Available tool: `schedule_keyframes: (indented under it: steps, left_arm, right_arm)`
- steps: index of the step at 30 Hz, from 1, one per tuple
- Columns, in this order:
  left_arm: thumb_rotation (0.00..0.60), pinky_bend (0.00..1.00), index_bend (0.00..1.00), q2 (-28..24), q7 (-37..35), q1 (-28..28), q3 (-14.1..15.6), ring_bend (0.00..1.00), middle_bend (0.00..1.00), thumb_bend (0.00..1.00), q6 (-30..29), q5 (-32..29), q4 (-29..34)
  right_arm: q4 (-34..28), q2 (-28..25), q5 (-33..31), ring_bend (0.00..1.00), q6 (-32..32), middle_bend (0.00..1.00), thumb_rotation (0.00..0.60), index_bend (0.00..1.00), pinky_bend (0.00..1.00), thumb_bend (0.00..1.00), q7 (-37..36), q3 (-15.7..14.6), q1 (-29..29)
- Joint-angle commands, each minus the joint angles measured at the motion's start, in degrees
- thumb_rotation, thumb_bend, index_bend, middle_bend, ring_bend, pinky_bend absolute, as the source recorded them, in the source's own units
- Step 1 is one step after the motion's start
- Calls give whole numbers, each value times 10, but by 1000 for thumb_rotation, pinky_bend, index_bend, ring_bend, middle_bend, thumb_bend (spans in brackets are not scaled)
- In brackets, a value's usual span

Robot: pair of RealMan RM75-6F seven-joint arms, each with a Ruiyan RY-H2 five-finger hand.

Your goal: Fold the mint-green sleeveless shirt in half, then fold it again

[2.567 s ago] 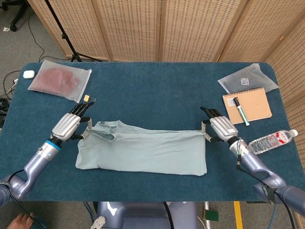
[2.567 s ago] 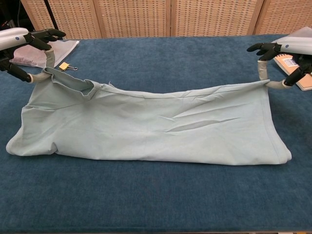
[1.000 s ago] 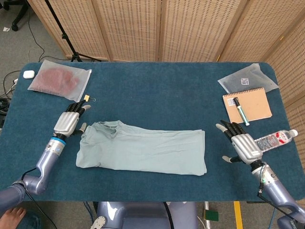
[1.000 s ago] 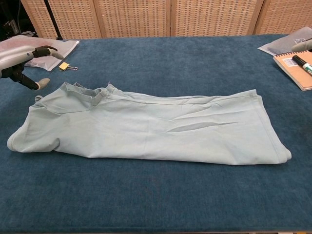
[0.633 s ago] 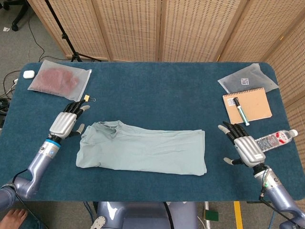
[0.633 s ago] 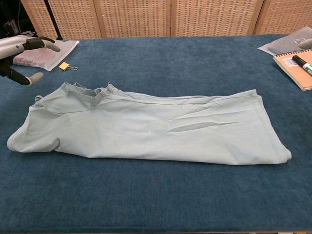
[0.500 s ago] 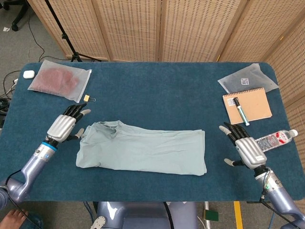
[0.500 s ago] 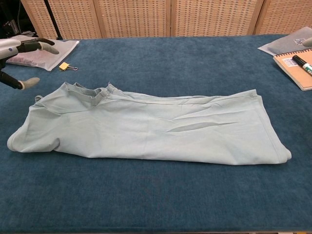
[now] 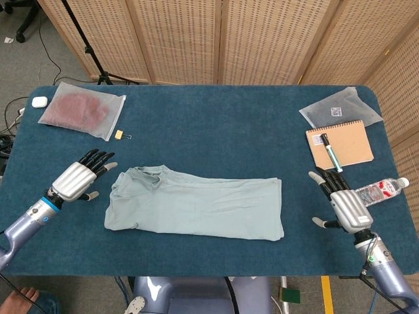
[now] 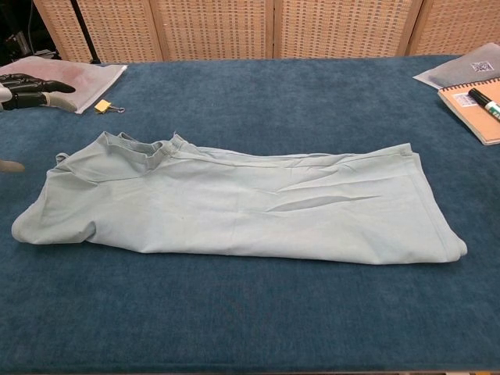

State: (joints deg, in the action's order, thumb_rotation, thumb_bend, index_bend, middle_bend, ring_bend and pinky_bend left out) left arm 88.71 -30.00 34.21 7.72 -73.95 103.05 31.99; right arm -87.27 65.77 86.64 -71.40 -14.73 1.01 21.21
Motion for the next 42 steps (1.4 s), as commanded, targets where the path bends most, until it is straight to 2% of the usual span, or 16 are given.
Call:
schedule_keyframes:
  steps: [1, 12, 24, 35, 42]
  left_arm:
    - [600, 0, 24, 31, -8, 4, 14, 0, 0, 204, -16, 16, -58]
    - [600, 0, 100, 88, -9, 22, 27, 0, 0, 224, -19, 23, -145]
    - [600, 0, 249, 121, -32, 23, 31, 0, 0, 278, -33, 16, -179]
    - [600, 0, 323, 141, -57, 14, 33, 0, 0, 311, -38, 7, -202]
    - [600, 0, 325, 152, -71, 7, 28, 0, 0, 326, -47, -4, -214]
  right_arm:
    - [3, 1, -3, 0, -1, 0, 600, 0, 1, 0, -1, 4, -1]
    - [2, 1, -7, 0, -1, 0, 600, 0, 1, 0, -2, 12, -4]
    - [3, 0, -8, 0, 5, 0, 600, 0, 1, 0, -4, 16, -6]
    - [6, 1, -4, 0, 8, 0, 600, 0, 1, 0, -6, 16, -6]
    - [7, 2, -2, 0, 10, 0, 600, 0, 1, 0, -8, 16, -6]
